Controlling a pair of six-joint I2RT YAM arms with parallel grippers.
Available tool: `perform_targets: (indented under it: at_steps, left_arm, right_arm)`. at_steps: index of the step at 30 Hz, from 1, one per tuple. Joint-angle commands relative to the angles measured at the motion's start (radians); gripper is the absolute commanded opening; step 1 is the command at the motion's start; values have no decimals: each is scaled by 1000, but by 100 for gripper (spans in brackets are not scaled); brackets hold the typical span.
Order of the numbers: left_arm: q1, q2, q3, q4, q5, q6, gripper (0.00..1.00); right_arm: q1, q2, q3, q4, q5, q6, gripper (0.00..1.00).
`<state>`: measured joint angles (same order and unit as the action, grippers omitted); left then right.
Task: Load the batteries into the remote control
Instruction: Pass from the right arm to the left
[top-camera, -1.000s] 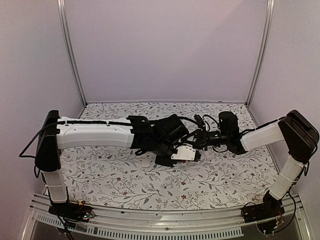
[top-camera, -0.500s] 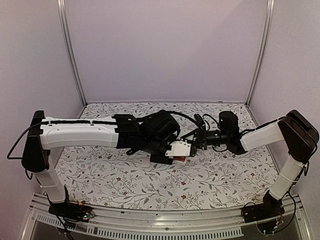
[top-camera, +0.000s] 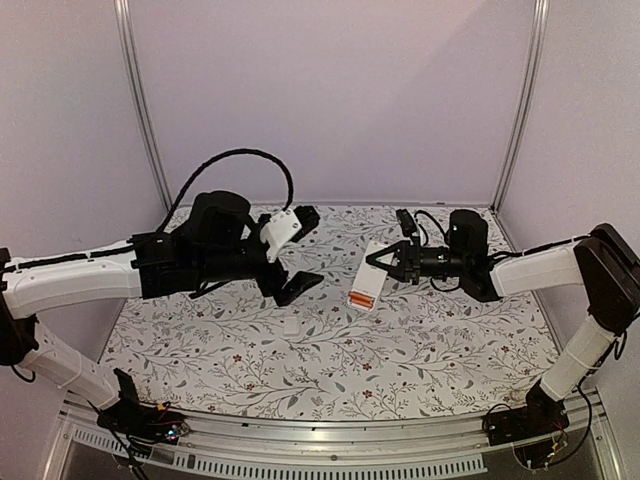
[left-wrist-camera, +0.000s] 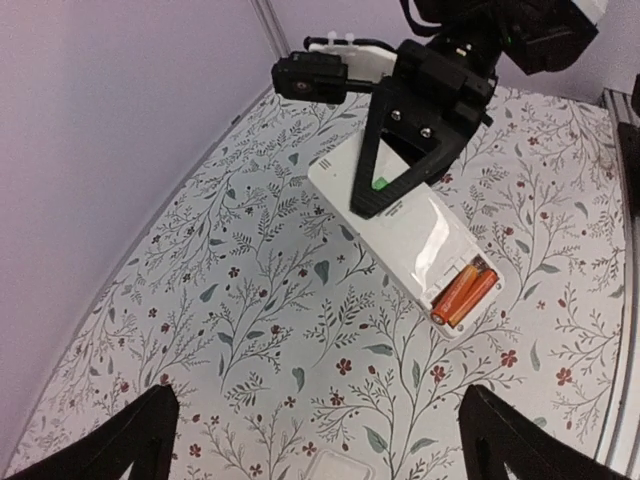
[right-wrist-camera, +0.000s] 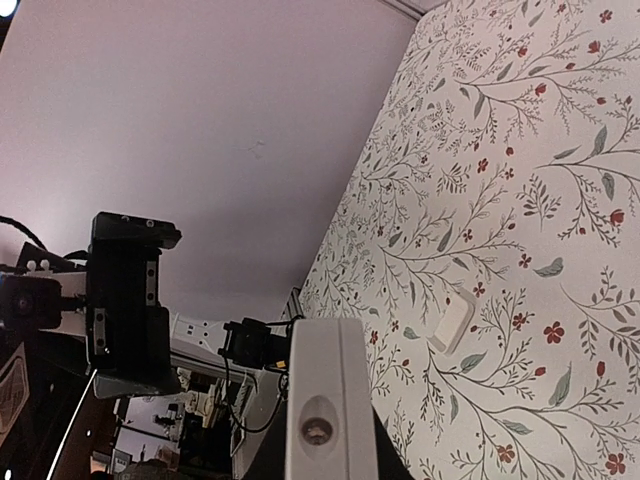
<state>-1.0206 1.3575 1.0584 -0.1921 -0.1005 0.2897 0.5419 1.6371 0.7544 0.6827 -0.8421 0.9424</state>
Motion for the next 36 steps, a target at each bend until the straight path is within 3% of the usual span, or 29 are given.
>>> perform_targets:
  at_steps: [1,5,10,12,18,36]
  left_arm:
    - [88,-40,-38,129,217,-309,100]
    - [175,-6,-10,166,419,-544,94]
    - [261,111,42,235,666,-802,71]
    - [269,155,54,260,731,-859,67]
    - [267,223,59,339,829,-932,59]
    - [230,320,105,384,922,-1012,44]
  right_arm:
    - [-6,-36,50,40,-43,-25,0]
    - [-2,-38,62,64,-77,-25,0]
    - [24,-25,79,136,-115,8,0]
    - [34,-6,83,204,-123,48,0]
    - [50,60,91,391,-135,205,0]
    - [99,100,141,362,-143,206,0]
